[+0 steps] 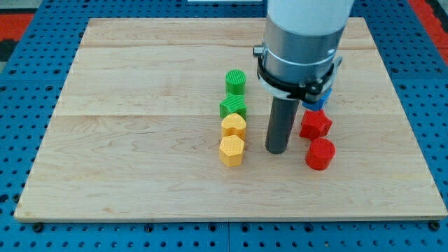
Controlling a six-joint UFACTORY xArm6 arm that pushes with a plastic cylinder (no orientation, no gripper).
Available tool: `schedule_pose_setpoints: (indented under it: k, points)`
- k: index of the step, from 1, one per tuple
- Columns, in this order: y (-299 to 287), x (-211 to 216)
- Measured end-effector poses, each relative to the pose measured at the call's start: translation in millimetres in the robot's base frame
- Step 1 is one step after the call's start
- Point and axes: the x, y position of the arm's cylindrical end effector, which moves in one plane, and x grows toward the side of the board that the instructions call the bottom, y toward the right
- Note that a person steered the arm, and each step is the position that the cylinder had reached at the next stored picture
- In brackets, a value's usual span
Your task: Push the red circle to the bottom right side of the board
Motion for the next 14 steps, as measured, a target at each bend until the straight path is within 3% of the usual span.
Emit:
schedule_pose_setpoints:
  k: [3, 5, 8, 11, 14]
  points:
    - [51, -3]
    - [29, 2]
    - [43, 24]
    - [110, 30]
    - [135, 48]
